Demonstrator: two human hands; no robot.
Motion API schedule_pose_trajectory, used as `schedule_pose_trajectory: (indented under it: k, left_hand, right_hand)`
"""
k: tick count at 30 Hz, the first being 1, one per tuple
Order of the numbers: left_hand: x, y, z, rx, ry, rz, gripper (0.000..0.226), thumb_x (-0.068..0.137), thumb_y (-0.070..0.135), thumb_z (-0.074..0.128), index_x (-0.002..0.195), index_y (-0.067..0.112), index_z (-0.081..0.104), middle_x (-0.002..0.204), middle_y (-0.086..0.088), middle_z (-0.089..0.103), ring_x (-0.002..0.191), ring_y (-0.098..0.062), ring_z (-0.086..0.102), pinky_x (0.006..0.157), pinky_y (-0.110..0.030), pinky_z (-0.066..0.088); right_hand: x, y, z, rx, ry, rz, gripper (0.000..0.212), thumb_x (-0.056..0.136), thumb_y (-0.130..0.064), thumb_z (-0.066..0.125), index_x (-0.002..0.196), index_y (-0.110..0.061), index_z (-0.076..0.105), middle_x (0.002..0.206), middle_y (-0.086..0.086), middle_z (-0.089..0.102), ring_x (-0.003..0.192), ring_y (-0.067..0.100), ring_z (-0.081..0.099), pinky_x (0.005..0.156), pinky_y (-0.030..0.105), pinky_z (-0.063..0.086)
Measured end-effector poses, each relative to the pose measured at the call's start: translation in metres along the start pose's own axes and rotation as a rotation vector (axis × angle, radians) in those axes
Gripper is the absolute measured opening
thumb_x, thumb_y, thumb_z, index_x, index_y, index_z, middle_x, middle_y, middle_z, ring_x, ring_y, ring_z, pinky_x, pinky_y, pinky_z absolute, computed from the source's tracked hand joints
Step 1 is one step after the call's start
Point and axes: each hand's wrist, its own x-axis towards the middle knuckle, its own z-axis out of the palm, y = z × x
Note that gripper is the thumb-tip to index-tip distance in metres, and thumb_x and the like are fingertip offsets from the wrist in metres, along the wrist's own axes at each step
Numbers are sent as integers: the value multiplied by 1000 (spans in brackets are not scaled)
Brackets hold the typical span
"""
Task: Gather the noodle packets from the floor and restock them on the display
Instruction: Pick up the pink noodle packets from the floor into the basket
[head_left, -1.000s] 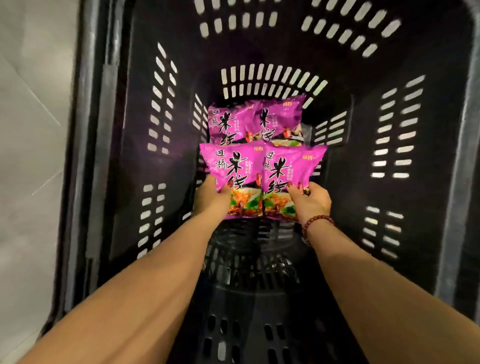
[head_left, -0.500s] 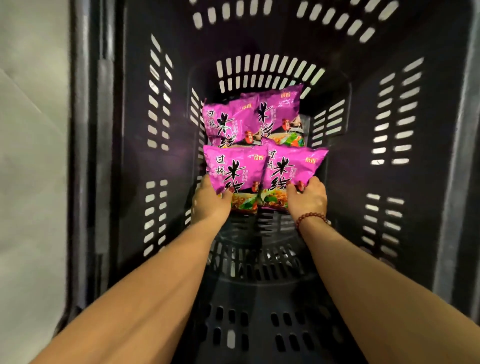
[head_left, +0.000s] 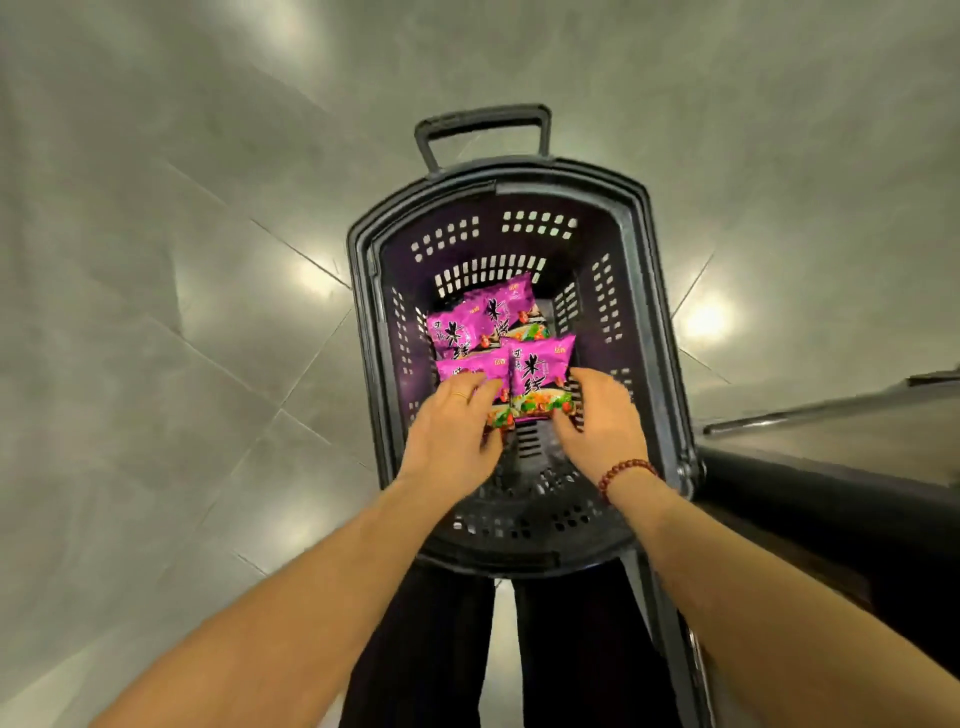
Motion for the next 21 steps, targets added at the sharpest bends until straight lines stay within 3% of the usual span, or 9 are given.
schedule_pose_trajectory:
  k: [3, 10, 19, 21]
  left_hand:
    - [-35, 16, -44, 93, -12, 168, 56, 76, 18, 72, 130, 8, 57, 129, -14, 57, 120, -34, 52, 96, -49, 49]
    - [-105, 78, -121, 244, -77, 526, 58, 77, 35, 66, 129, 12, 57, 128, -12, 58, 117, -35, 54, 94, -46, 50]
    - [-175, 184, -109, 336, -294, 1065, 58, 74, 42, 55, 123, 12, 63, 118, -10, 63, 108, -31, 60, 91, -40, 52]
    - [-195, 211, -98, 369, -340, 1183, 58, 73, 40, 63, 124, 12, 63, 118, -9, 63, 109, -31, 61, 89, -41, 54]
  right_hand:
    - [-52, -24, -42, 40, 60, 51, 53, 84, -24, 67, 132, -11, 49, 130, 9, 54, 122, 29, 47, 102, 41, 40]
    - [-202, -54, -98, 32, 240, 208, 56, 84, -31, 67, 134, -11, 50, 136, 8, 51, 126, 29, 46, 104, 40, 39]
    - [-399, -50, -87, 151, 534, 650, 59, 84, -36, 65, 137, -14, 49, 143, 8, 47, 131, 31, 43, 106, 44, 37]
    - [-441, -47, -74, 180, 631, 750, 58, 85, -37, 62, 137, -14, 50, 142, 7, 48, 132, 30, 43, 107, 44, 36]
